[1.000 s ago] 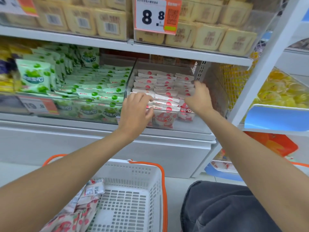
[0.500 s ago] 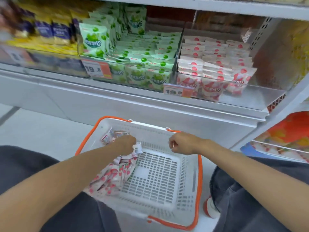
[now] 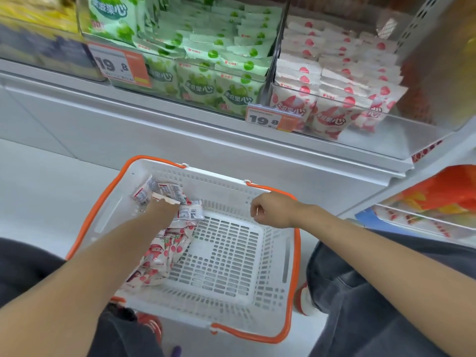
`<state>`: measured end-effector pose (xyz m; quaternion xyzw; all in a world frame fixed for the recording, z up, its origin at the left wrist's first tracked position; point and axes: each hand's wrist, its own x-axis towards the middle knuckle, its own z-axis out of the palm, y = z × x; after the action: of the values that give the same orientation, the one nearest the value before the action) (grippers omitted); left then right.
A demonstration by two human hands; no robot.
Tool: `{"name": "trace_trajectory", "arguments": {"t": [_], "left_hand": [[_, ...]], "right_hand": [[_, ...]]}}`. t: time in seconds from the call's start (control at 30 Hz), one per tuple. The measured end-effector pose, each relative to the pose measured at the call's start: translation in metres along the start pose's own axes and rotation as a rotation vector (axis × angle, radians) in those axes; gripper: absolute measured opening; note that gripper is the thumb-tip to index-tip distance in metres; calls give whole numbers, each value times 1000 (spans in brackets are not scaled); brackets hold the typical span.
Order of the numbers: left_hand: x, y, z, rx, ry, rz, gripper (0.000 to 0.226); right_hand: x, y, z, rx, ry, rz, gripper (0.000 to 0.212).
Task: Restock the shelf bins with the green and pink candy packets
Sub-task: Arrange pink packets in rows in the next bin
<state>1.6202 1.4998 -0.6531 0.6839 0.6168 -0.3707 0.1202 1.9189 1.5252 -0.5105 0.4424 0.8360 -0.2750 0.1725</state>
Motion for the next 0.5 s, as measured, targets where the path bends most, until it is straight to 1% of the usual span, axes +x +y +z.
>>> {"name": "trace_trajectory", "arguments": {"t": [0.03, 0.07, 0.13, 0.17, 0.27, 0.33, 0.4, 0.43, 0.47, 0.5], "left_hand": [[0, 2, 3, 43, 4, 5, 60], [1, 3, 7, 67, 32, 2, 65], [3, 2, 11, 49, 112, -10, 81], [3, 0, 11, 34, 128, -15, 86], [2, -9, 12, 59, 85, -27, 84], [-1, -10, 7, 146, 78, -28, 73], [-1, -8, -3, 208, 104, 18, 49], [0, -6, -10, 170, 111, 43, 38], [-1, -5, -18, 46, 117, 76, 29], [-2, -3, -27, -167, 124, 110, 21]], "right_hand": [[-1, -1, 0, 6, -5, -1, 9], [-1, -2, 1, 15, -9, 0, 9], [-2, -3, 2, 31, -14, 2, 11], [-3, -4, 2, 39, -16, 1, 12], [-5, -4, 4, 56, -10, -12, 9], [-7, -4, 4, 62, -14, -6, 10], [-8, -4, 3, 59, -4, 0, 13], [-9, -4, 2, 53, 1, 2, 15], [-10, -3, 0, 45, 8, 3, 17], [-10, -2, -1, 36, 16, 4, 19]]}}
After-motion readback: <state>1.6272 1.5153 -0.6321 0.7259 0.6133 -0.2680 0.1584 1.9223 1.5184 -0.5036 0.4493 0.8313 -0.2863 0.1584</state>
